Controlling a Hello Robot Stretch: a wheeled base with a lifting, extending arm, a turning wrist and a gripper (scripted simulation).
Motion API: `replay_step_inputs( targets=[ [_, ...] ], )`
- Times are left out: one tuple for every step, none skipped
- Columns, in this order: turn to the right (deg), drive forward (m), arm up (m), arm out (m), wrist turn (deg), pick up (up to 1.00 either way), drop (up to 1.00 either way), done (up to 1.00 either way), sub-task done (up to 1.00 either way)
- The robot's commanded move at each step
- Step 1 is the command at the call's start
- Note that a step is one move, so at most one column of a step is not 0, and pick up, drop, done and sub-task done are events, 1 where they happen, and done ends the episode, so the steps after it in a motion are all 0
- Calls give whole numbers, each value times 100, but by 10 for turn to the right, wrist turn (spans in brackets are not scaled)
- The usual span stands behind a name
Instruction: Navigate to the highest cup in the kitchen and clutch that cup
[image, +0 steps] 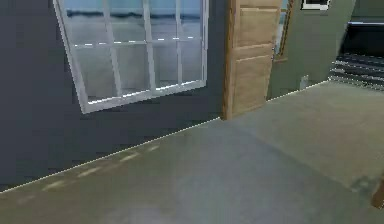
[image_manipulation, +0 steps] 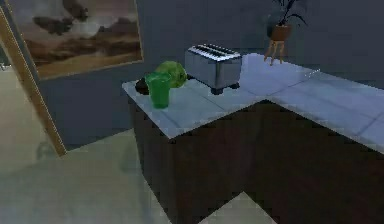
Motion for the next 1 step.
replay_step_inputs(
  targets=[
    [450,0,0,0,0,0,0,0,0]
  ],
)
